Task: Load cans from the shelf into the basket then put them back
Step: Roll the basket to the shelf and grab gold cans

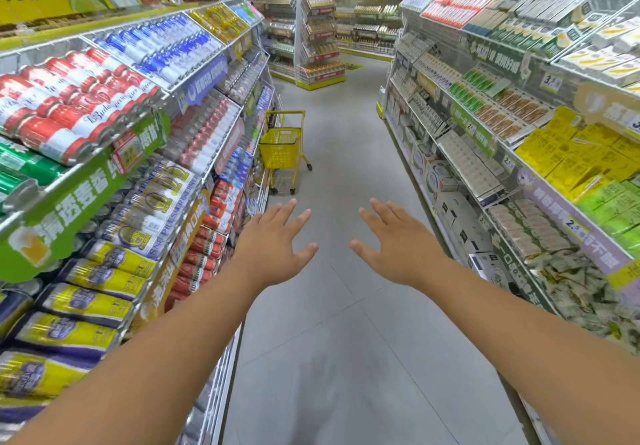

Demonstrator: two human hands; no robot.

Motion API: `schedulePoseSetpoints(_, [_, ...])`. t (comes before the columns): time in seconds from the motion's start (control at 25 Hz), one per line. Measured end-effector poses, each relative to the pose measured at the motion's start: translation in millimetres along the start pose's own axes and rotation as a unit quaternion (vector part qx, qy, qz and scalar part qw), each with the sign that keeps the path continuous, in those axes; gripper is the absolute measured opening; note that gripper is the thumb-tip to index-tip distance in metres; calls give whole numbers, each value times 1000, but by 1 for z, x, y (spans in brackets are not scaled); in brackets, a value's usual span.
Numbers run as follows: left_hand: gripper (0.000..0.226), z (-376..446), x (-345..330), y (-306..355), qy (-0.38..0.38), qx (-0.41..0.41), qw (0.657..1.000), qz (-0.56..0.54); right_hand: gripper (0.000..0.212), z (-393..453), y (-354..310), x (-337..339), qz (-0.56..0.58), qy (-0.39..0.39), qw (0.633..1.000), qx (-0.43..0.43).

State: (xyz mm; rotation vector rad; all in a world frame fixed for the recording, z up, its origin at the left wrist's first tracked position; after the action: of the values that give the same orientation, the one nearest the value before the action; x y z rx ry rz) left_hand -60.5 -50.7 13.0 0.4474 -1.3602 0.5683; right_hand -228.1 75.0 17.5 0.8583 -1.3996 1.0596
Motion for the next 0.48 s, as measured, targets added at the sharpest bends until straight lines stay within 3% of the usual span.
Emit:
schedulePoseSetpoints(0.28, [77,46,-11,8,5,10,1000,0,80,47,29,-4,-29,-8,999,12])
schedulePoseSetpoints(0.48, [75,109,-30,-35,-2,10,1000,-6,80,128,23,-16,-27,-6,999,28])
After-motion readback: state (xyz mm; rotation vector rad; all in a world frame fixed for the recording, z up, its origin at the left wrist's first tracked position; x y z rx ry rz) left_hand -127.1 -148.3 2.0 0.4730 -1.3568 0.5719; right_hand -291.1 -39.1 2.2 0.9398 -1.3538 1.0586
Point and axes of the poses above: each hand's wrist, its own z-axis towards the middle knuckle, its own x-axis out of the back of the hand, y = z × x, the point moved 8 cm from there along z, towards the middle knuckle, and after that the axes turned 2 degrees about -x, right-handed, at the moved point
